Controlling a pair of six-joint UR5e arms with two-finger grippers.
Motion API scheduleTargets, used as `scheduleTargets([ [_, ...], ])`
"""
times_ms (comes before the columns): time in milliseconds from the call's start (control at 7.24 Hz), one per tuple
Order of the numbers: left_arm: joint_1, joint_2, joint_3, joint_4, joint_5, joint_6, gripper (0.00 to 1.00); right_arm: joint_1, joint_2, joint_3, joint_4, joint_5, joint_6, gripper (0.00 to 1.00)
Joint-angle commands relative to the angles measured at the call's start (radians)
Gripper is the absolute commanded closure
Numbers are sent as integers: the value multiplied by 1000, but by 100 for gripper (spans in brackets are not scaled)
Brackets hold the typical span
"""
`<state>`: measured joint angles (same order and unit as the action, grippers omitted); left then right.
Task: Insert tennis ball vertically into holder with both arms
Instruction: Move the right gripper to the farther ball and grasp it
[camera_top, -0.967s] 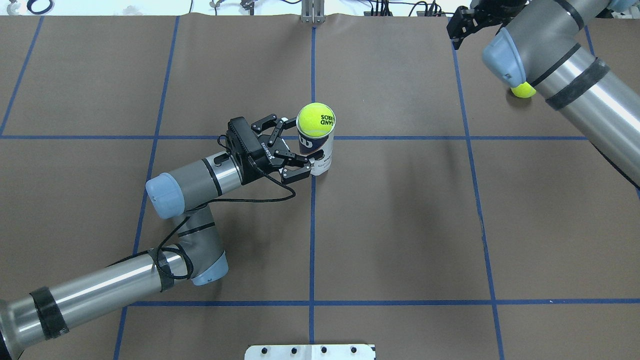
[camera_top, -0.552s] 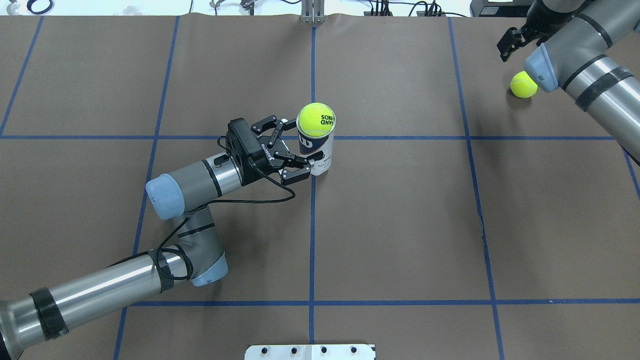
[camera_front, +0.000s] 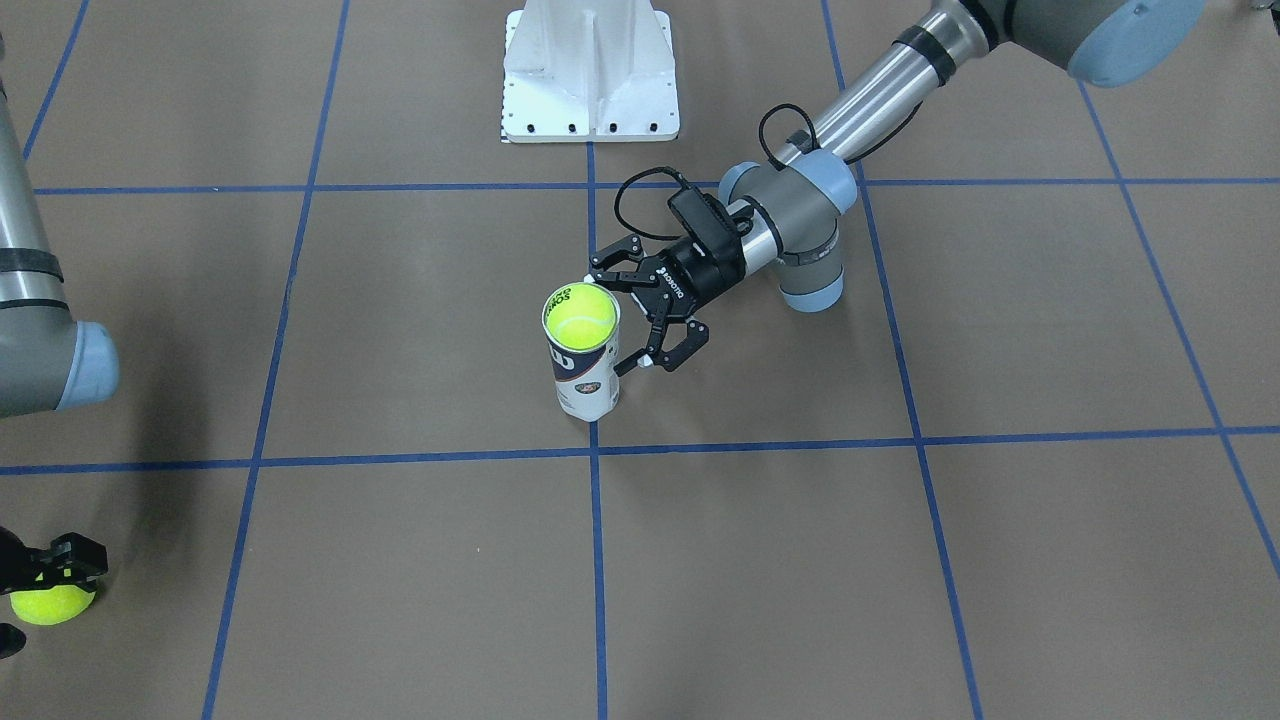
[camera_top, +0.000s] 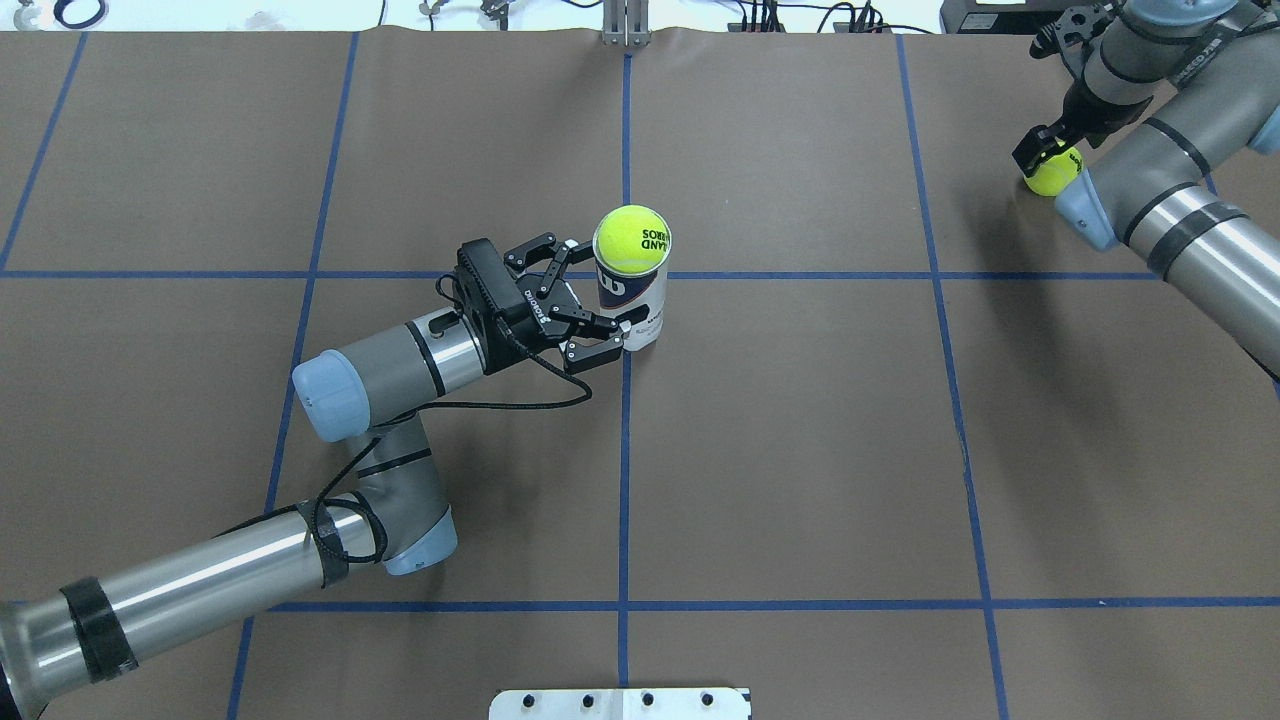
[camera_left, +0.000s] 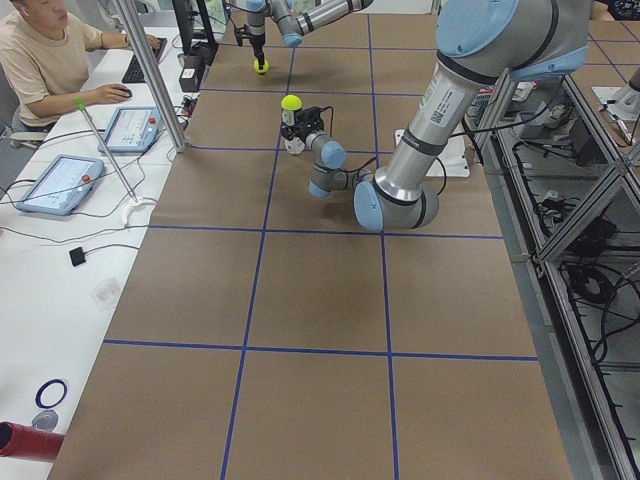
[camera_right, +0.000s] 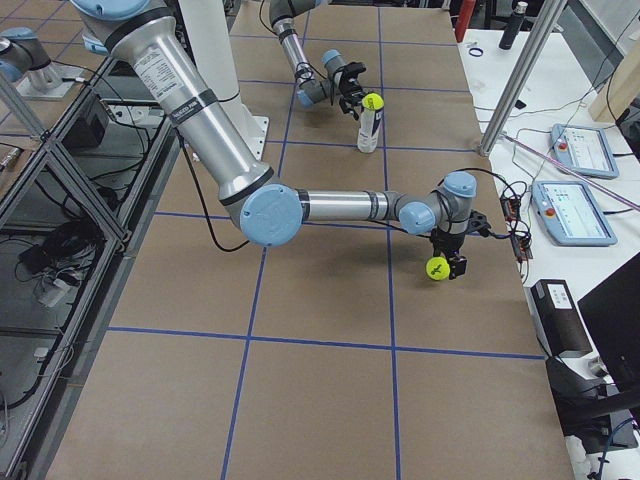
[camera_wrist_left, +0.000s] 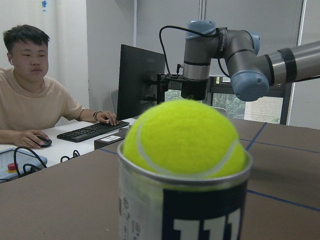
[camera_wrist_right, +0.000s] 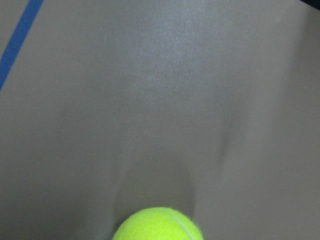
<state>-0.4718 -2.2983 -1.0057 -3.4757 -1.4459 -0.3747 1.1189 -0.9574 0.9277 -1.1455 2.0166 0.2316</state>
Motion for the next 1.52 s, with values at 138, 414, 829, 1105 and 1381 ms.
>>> scheduleTargets([
  [138, -1, 0, 1, 0, -1, 0, 1, -25, -21, 6, 1, -15, 6, 54],
  [414, -1, 0, -1, 0, -1, 0, 1, -1, -12, 72, -31, 10, 21, 100],
  [829, -1, 0, 1, 1, 1, 0, 1, -14, 23, 374, -270, 121, 319, 100],
  [1105, 1, 0, 1, 4, 1, 0, 1, -56, 49, 581, -362, 243, 577, 100],
  [1381, 1, 0, 1, 6, 1, 0, 1, -147, 220, 696, -587, 237, 803, 100],
])
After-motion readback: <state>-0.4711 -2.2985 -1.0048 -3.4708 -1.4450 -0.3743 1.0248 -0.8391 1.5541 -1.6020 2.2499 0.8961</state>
